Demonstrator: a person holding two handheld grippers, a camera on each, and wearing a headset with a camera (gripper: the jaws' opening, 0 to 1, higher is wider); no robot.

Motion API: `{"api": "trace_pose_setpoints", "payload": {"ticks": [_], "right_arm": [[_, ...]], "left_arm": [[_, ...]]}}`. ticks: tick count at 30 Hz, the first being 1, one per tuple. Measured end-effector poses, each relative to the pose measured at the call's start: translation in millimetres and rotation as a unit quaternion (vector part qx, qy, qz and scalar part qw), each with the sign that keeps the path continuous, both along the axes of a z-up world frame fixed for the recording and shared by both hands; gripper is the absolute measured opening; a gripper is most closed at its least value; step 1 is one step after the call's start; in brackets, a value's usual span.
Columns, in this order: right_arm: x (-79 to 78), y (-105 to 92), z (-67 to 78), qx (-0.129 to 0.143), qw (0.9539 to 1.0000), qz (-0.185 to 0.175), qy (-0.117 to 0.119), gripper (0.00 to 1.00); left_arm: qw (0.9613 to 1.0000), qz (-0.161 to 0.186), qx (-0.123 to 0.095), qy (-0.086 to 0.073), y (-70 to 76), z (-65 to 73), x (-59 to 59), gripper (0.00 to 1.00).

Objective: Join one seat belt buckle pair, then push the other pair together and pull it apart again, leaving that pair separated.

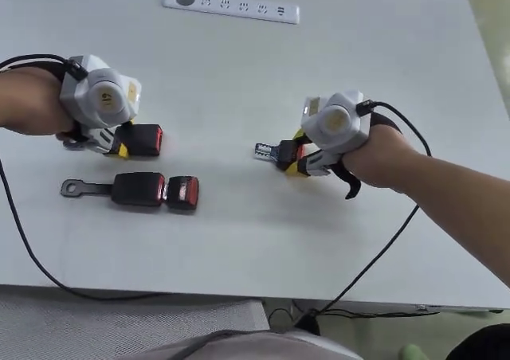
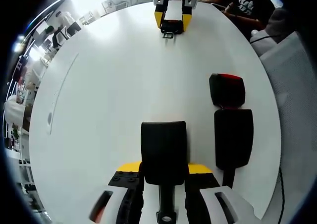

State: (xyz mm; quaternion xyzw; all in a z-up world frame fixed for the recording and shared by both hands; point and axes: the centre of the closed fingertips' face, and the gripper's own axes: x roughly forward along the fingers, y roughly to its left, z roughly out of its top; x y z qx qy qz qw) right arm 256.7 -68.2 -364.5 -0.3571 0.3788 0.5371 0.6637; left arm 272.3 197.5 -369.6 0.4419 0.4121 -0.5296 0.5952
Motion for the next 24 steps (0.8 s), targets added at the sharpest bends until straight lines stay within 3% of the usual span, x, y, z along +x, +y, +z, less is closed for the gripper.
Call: {"api": "trace_pose_setpoints", "payload": {"ticks": [9, 19, 24], "right_arm": [[-3.2, -4.0, -1.2, -0.006, 0.9999, -0.010, 0.011, 0.34], [-3.7, -4.3, -2.1, -0.016, 0.9998, -0.006, 0.008, 0.35], [-1.7, -1.3, 0.6, -0.019, 0.9997, -0.015, -0.006, 0.47]], "left_arm": [[1.0000, 0.001, -0.003, 0.001, -1.4, 0.8, -1.9, 0.32], [0.9999, -0.010, 0.002, -0.014, -3.0, 2.6, -3.6, 0.33], [0.9997, -0.001, -0.001, -0.025, -1.1, 3.1, -1.1, 0.33]]}}
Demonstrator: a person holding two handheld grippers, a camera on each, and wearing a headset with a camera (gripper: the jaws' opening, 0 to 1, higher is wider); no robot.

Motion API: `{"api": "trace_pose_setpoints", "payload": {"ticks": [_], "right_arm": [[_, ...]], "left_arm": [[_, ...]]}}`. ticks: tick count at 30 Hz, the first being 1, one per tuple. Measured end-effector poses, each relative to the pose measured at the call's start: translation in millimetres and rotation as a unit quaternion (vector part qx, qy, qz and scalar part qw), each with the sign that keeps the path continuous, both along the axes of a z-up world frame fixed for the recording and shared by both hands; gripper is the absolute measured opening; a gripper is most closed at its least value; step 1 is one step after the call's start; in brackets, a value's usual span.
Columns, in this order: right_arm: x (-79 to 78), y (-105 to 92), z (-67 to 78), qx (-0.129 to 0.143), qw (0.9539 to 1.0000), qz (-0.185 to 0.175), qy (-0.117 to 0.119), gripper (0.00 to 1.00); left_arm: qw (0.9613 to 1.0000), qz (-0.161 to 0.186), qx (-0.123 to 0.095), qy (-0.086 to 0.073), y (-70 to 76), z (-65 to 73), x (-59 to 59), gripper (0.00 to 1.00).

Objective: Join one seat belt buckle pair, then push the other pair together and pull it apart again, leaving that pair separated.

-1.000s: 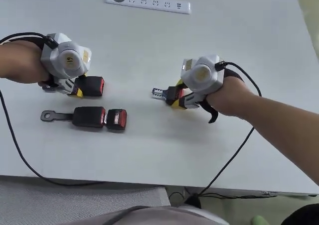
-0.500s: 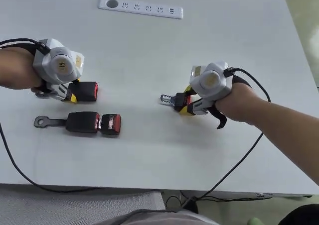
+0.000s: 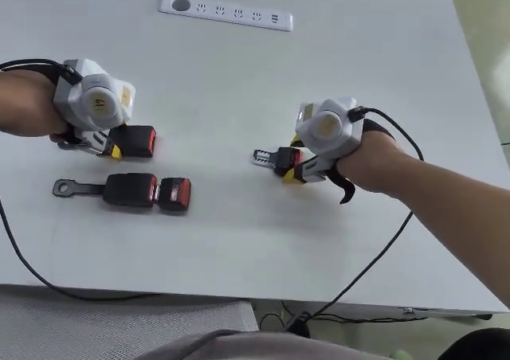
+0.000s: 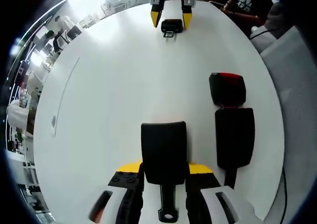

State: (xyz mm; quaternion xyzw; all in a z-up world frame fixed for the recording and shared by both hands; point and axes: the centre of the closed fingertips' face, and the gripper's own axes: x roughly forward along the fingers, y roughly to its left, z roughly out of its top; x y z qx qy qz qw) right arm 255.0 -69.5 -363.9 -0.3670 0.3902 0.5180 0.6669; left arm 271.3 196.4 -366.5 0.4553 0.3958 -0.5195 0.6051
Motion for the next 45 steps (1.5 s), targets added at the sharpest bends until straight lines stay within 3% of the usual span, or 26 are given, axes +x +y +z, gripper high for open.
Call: {"api": "trace_pose_setpoints", "payload": {"ticks": [5, 8, 11, 20, 23, 25, 30, 33, 35, 37, 38, 39, 40, 41, 42, 45], "right_arm": [[-6.7, 8.8, 10.2, 0.019, 0.9997, -0.015, -0.008, 0.50], [-9.4, 9.9, 14.0, 0.032, 0.9990, -0.029, -0.012, 0.51], [-13.4, 7.6, 12.9, 0.044, 0.9982, -0.039, -0.014, 0.52], [-38.9, 6.4, 28.5, 0.087, 0.9926, -0.080, -0.027, 0.61], [-45.2, 4.2, 35.3, 0.097, 0.9898, -0.097, -0.037, 0.66], [-48.7, 2.9, 37.5, 0.100, 0.9888, -0.104, -0.038, 0.69], [-59.0, 3.2, 40.9, 0.119, 0.9830, -0.137, -0.028, 0.73], [-64.5, 3.5, 42.2, 0.124, 0.9808, -0.147, -0.031, 0.77], [-67.2, 3.0, 44.6, 0.129, 0.9793, -0.151, -0.035, 0.79], [-69.9, 1.8, 47.6, 0.136, 0.9764, -0.163, -0.037, 0.81], [-72.0, 2.8, 49.7, 0.150, 0.9718, -0.179, -0.032, 0.81], [-74.0, 4.1, 51.0, 0.160, 0.9689, -0.187, -0.026, 0.82], [-76.2, 6.8, 53.9, 0.176, 0.9645, -0.195, -0.020, 0.84], [-77.4, 7.1, 55.5, 0.183, 0.9620, -0.201, -0.022, 0.87], [-78.9, 5.9, 56.3, 0.180, 0.9630, -0.199, -0.026, 0.91], [-82.9, 4.5, 59.6, 0.182, 0.9616, -0.202, -0.039, 0.98]], "left_arm": [[0.9995, 0.031, -0.004, -0.009, 12.1, 4.5, -4.2, 0.35], [0.9968, 0.068, -0.030, -0.027, 20.4, 17.5, -4.5, 0.38], [0.9954, 0.083, -0.035, -0.032, 31.4, 24.2, -10.7, 0.38], [0.9833, 0.154, -0.086, -0.047, 54.1, 43.5, -55.2, 0.48], [0.9775, 0.181, -0.096, -0.051, 63.6, 52.3, -71.9, 0.53], [0.9731, 0.199, -0.102, -0.056, 70.3, 55.0, -75.8, 0.56], [0.9609, 0.241, -0.122, -0.062, 80.3, 68.3, -94.8, 0.60], [0.9499, 0.276, -0.134, -0.059, 83.7, 72.3, -109.0, 0.66], [0.9470, 0.283, -0.138, -0.061, 85.0, 74.3, -116.7, 0.69], [0.9453, 0.288, -0.139, -0.063, 86.8, 74.8, -120.7, 0.73], [0.9446, 0.290, -0.139, -0.066, 88.4, 75.3, -123.5, 0.76], [0.9421, 0.297, -0.139, -0.071, 90.9, 75.9, -123.0, 0.79], [0.9361, 0.313, -0.144, -0.071, 93.1, 77.4, -123.5, 0.82], [0.9332, 0.319, -0.149, -0.071, 93.3, 78.5, -123.7, 0.83], [0.9287, 0.326, -0.159, -0.075, 93.6, 81.3, -123.2, 0.84], [0.9243, 0.335, -0.164, -0.081, 96.5, 84.5, -123.0, 0.88]]}}
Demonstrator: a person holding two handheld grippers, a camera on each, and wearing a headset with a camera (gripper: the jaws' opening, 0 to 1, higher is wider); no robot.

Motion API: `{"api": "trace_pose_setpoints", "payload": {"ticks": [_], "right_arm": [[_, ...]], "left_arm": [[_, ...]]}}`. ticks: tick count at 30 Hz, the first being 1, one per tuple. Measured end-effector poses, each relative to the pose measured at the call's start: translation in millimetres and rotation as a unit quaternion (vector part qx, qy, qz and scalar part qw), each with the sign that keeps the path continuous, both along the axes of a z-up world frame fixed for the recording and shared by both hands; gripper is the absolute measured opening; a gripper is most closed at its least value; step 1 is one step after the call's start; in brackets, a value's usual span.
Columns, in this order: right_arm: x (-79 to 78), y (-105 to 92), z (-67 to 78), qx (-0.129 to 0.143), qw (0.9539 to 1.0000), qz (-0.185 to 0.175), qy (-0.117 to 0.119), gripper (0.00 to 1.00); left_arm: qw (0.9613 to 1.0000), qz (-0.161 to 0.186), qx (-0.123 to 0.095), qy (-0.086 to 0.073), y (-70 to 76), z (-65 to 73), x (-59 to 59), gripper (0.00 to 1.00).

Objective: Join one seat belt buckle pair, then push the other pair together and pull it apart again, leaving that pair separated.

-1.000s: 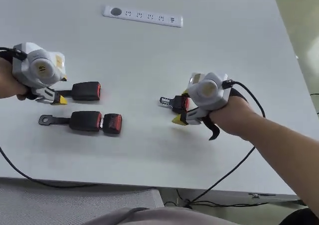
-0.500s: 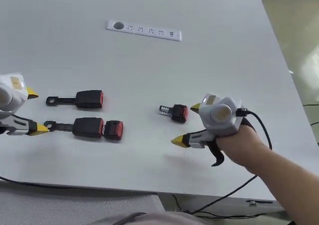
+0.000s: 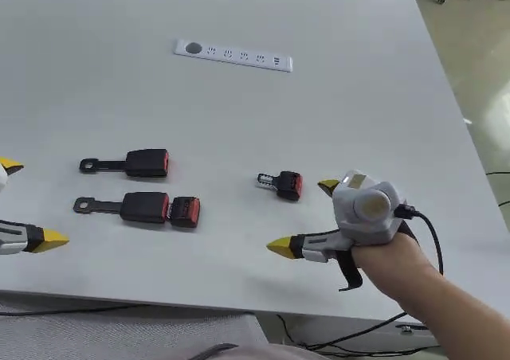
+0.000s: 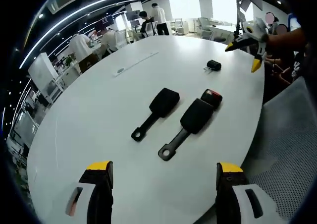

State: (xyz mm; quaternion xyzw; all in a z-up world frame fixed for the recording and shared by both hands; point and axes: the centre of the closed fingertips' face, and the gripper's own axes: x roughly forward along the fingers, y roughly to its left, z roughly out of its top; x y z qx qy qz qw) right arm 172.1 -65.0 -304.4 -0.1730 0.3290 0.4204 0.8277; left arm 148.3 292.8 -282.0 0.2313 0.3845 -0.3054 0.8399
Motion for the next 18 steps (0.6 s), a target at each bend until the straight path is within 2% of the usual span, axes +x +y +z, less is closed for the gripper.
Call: {"api": "trace_pose_setpoints", "payload": {"ticks": [3, 9, 18], "right_arm": [[-1.3, -3.1, 2.3, -0.001, 0.9999, -0.012, -0.006, 1.00], [-7.2, -4.5, 10.9, 0.010, 0.9996, -0.022, -0.016, 1.00], [-14.0, -9.5, 17.8, 0.011, 0.9990, -0.031, -0.031, 1.00]], "left_arm": [[0.9998, 0.014, -0.009, -0.006, 2.3, 4.4, -1.9, 0.91], [0.9991, 0.034, -0.024, -0.006, 7.3, 5.7, -12.8, 1.00], [0.9961, 0.073, -0.047, -0.016, 22.2, 12.0, -21.8, 1.00]]}}
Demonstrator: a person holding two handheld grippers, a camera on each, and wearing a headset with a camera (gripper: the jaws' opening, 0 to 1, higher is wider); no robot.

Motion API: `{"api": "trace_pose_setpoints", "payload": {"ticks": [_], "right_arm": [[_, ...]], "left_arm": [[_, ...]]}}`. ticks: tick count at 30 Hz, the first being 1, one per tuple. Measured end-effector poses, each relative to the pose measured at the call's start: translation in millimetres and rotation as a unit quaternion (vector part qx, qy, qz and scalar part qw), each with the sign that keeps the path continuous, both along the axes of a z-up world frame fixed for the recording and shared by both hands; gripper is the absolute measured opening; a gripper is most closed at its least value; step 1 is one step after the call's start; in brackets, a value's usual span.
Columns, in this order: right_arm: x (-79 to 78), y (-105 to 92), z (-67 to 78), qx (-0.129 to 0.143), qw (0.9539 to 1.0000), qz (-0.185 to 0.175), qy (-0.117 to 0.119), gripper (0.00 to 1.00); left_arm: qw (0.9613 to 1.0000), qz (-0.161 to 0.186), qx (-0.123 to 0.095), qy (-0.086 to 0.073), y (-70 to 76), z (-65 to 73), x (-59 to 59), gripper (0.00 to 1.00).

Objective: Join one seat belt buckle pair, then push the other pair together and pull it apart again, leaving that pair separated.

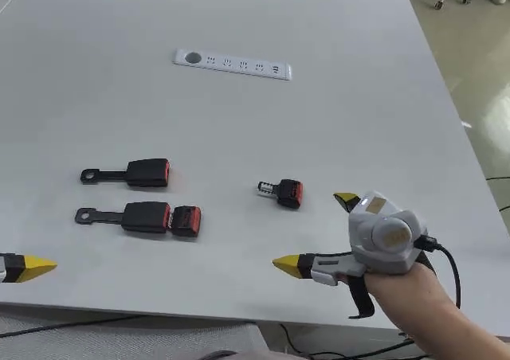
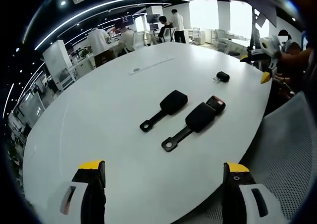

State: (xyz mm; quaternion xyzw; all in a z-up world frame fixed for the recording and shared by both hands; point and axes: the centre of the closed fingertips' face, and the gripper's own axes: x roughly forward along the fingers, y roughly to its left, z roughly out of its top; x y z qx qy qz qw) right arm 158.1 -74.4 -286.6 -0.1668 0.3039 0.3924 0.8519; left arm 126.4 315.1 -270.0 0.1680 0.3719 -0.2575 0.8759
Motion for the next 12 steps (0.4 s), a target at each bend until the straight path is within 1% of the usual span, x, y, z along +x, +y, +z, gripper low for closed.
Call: {"api": "trace_pose_setpoints", "payload": {"ticks": [3, 5, 6, 8, 10, 12], "right_arm": [[-3.2, -2.4, 1.2, -0.003, 1.0000, -0.005, -0.005, 1.00], [-3.7, -3.9, 2.5, -0.001, 0.9999, -0.009, -0.008, 1.00], [-3.4, -4.5, 3.1, 0.000, 0.9999, -0.011, -0.008, 1.00], [-3.9, -5.3, 3.6, 0.001, 0.9999, -0.014, -0.007, 1.00], [-6.2, -5.3, 1.7, -0.001, 1.0000, -0.009, -0.002, 1.00], [-6.6, -6.1, 1.7, -0.006, 1.0000, -0.005, -0.005, 1.00]], "left_arm": [[0.9999, 0.006, -0.004, -0.008, 2.7, 3.4, 0.7, 1.00], [0.9999, 0.004, -0.002, -0.015, 2.9, 5.6, 1.1, 1.00], [0.9999, 0.004, -0.002, -0.016, 2.4, 6.3, 1.0, 1.00], [0.9999, 0.004, -0.003, -0.013, 1.5, 6.0, 0.4, 1.00], [0.9999, 0.005, -0.004, -0.013, 0.3, 6.1, 0.3, 1.00], [0.9999, 0.004, -0.003, -0.013, -0.9, 6.0, 0.2, 1.00]]}}
